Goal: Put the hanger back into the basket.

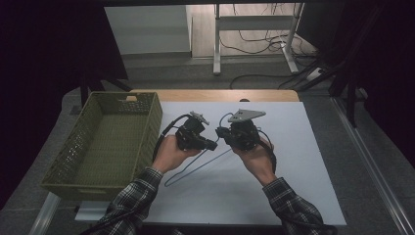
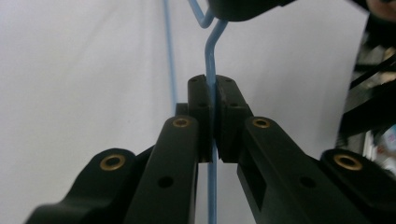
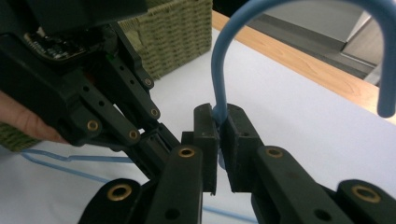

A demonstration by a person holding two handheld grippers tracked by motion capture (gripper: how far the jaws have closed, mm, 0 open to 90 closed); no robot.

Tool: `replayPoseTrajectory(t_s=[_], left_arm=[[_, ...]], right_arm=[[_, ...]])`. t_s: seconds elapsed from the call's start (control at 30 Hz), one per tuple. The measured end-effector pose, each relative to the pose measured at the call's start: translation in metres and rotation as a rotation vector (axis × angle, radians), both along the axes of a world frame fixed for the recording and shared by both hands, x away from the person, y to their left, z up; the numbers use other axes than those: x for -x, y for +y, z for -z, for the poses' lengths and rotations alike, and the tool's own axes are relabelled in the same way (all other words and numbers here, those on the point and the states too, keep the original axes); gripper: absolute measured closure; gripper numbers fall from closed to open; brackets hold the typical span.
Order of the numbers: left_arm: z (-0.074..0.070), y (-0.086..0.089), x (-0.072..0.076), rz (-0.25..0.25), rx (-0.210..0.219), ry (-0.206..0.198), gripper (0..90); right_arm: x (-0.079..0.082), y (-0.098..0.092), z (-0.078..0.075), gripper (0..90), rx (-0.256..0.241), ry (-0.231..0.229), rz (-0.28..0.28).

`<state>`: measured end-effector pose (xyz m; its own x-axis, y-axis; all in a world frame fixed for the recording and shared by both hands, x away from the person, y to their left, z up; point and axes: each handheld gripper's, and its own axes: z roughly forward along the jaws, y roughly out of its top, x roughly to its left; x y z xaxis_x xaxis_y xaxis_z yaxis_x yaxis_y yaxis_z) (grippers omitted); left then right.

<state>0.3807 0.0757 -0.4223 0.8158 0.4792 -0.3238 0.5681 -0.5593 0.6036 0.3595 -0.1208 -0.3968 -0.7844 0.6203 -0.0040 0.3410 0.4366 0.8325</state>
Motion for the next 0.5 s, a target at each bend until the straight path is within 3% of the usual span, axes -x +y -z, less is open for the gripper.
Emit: replayPoseTrajectory(t_s=[0.17, 0.5], left_arm=[[-0.009, 0.01, 0.004, -0.01, 0.018, 0.001, 87.0], [-0.023, 0.038, 0.01, -0.081, 0.06, 0.006, 86.9]], right_arm=[[0.007, -0.009, -0.01, 74.3, -0.046, -0.008, -0.001], [0.025, -0.033, -0.014, 49.5, -0.04, 0.028, -0.014]])
